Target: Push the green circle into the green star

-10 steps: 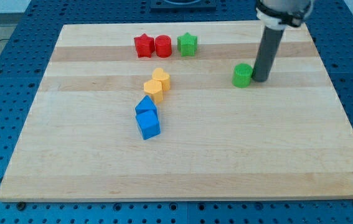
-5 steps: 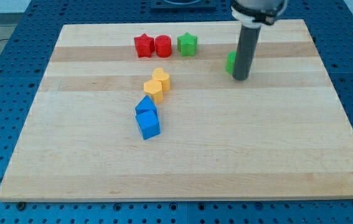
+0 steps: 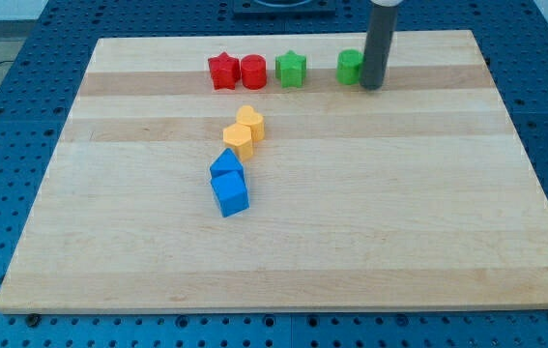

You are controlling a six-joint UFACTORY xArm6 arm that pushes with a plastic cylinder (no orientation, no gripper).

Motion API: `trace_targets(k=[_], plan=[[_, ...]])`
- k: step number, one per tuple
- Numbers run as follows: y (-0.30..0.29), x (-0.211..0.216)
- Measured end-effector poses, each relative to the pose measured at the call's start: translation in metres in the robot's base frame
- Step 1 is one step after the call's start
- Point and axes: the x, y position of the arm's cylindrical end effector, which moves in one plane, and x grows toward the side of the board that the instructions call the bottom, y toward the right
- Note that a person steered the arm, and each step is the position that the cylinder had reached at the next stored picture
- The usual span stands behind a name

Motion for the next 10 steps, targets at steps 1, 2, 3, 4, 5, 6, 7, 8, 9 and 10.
trace_targets(k=[1, 2, 3, 4, 5, 6, 7, 8, 9, 10], plan=[[0.042, -0.009], [0.048, -0.036], [0.026, -0.039], [-0.003, -0.039], [-0.033, -0.038], [-0.048, -0.035], [-0.049, -0.030], [-0.049, -0.029], [-0.050, -0.029], [-0.058, -0.029]])
